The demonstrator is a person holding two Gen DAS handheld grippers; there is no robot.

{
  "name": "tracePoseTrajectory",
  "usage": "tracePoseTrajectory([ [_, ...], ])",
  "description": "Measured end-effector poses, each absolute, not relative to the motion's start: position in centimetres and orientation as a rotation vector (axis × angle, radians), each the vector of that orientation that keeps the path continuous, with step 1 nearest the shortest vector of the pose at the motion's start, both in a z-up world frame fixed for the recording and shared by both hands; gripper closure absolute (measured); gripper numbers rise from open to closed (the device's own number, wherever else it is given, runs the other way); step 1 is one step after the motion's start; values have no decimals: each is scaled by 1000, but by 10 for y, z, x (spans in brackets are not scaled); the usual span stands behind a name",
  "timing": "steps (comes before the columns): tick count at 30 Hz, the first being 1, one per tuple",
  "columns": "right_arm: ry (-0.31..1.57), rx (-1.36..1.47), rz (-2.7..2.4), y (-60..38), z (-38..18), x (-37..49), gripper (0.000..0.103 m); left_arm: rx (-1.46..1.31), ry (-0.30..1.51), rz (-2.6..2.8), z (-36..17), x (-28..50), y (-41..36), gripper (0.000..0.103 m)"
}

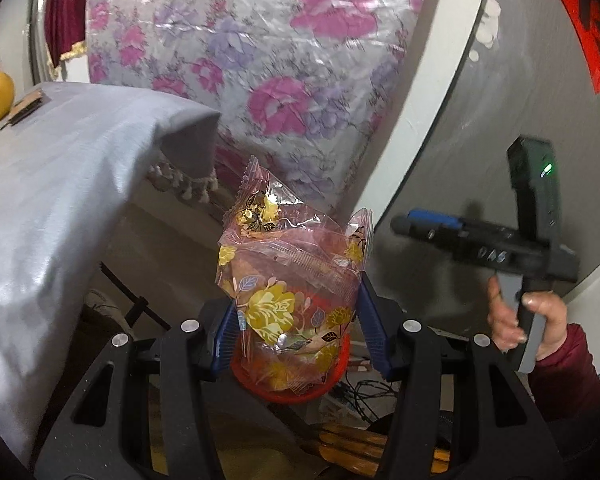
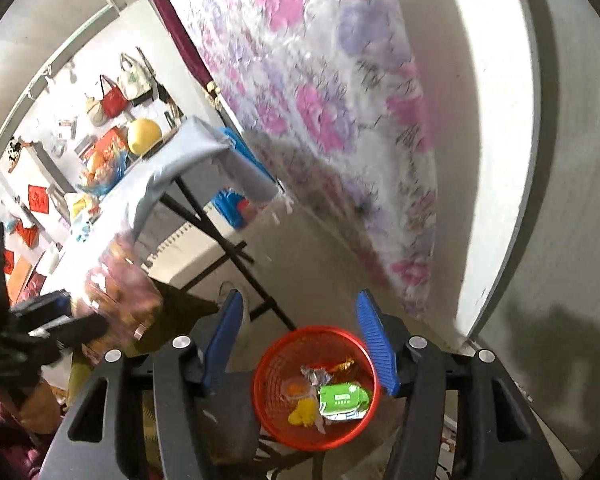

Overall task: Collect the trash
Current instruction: 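Open the left tool to drop the pink wrapper into the wastebasket, then move both tools back over the table toward the mask and sachet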

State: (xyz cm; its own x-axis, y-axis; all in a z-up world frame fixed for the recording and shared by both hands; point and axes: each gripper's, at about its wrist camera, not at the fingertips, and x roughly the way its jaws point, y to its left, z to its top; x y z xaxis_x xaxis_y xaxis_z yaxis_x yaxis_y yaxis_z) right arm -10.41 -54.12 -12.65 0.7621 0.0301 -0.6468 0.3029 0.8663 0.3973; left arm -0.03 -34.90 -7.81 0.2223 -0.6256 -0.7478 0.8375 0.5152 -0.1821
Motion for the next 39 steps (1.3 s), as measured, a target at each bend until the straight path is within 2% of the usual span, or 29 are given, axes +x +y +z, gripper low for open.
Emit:
tracePoseTrajectory([
  [4, 679, 518, -151, -544, -126, -107, 44, 321, 897, -1045, -89, -1, -365, 49],
  [5, 679, 517, -150, -544, -126, -107, 44, 329, 901, -1048, -91, -1, -368, 46],
  [6, 679, 517, -149, -545, -126, -107, 44, 342, 909, -1046, -95, -2, -372, 36],
  [9, 674, 525, -142, -545, -125, -108, 44, 367, 915, -1047, -99, -4, -379, 23],
  [13, 658, 529, -139, -546, -120, -111, 44, 388, 881, -1041, -96, -9, -377, 17],
  [39, 642, 523, -92, -533, -113, -107, 43, 243, 860, -930, -73, 18, -322, 16],
])
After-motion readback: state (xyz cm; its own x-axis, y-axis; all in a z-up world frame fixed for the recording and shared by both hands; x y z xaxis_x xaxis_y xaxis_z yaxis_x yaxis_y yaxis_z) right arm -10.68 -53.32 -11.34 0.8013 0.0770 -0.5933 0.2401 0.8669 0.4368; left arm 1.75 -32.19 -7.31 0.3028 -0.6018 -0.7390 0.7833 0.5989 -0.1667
